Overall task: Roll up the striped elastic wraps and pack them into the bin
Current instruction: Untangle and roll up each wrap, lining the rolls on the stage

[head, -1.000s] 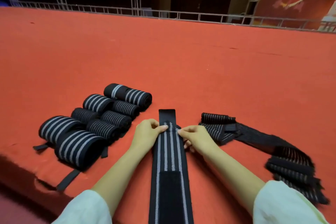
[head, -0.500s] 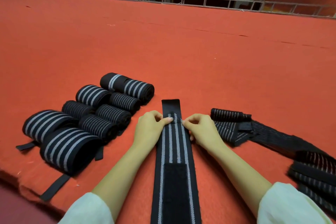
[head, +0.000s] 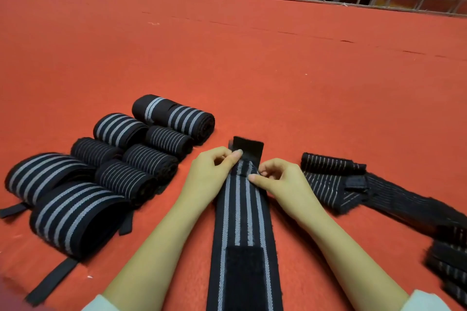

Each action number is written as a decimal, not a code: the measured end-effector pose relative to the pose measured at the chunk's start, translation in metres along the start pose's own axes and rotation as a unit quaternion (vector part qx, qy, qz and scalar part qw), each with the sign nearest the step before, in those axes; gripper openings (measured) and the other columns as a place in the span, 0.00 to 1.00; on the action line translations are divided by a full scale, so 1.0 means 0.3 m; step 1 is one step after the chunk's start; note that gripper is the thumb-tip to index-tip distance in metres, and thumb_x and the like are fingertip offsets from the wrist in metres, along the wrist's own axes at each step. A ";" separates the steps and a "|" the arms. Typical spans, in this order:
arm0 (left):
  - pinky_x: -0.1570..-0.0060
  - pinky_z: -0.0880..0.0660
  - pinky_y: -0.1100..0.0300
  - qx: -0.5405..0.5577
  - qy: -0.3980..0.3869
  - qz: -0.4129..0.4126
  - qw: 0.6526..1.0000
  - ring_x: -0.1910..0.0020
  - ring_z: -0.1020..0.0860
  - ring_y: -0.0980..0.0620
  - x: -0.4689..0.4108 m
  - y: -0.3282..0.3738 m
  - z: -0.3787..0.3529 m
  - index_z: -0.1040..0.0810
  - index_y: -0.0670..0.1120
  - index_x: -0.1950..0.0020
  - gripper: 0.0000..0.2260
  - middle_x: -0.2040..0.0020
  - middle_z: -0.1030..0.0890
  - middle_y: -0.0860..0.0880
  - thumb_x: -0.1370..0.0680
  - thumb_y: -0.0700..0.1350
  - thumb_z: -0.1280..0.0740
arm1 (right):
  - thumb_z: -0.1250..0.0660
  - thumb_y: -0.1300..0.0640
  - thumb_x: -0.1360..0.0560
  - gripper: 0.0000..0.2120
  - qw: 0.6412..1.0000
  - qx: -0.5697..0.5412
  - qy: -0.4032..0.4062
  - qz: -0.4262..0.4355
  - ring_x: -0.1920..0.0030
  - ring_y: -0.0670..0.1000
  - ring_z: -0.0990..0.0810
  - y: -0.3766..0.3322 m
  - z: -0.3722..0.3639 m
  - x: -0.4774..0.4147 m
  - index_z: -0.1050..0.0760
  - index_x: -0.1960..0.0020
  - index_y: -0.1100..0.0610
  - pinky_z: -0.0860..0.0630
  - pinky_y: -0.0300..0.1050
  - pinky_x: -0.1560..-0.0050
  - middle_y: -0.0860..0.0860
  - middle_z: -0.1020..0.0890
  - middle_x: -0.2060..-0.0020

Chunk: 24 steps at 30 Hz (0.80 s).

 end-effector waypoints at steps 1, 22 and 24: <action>0.57 0.30 0.56 0.047 -0.004 0.000 0.999 0.64 0.26 0.57 0.001 0.011 -0.001 0.21 0.43 0.62 0.13 0.65 0.21 0.47 0.22 0.49 0.33 | 0.25 0.54 0.30 0.07 1.000 -0.030 -0.002 0.001 0.66 0.44 0.25 0.000 0.000 -0.001 0.22 0.56 0.54 0.28 0.40 0.63 0.47 0.21 0.63; 0.64 0.21 0.59 0.224 -0.015 0.078 0.971 0.66 0.18 0.50 -0.078 0.075 -0.073 0.21 0.39 0.45 0.13 0.60 0.15 0.43 0.28 0.37 0.27 | 0.29 0.63 0.27 0.06 0.961 -0.276 -0.032 -0.020 0.64 0.50 0.16 -0.008 0.005 -0.016 0.20 0.52 0.65 0.21 0.38 0.63 0.58 0.15 0.63; 0.66 0.22 0.62 0.254 -0.017 0.094 0.962 0.68 0.19 0.51 -0.075 0.065 -0.090 0.21 0.35 0.47 0.10 0.59 0.16 0.41 0.27 0.36 0.29 | 0.28 0.63 0.27 0.07 0.961 -0.271 -0.035 -0.028 0.63 0.52 0.16 -0.002 0.006 -0.021 0.20 0.51 0.64 0.20 0.40 0.61 0.59 0.15 0.61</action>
Point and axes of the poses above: each hand's wrist, its own x-axis away from the middle knuckle, its own z-axis out of the back of the hand, y = z × x, the point moved 4 cm from there along -x, towards the middle knuckle
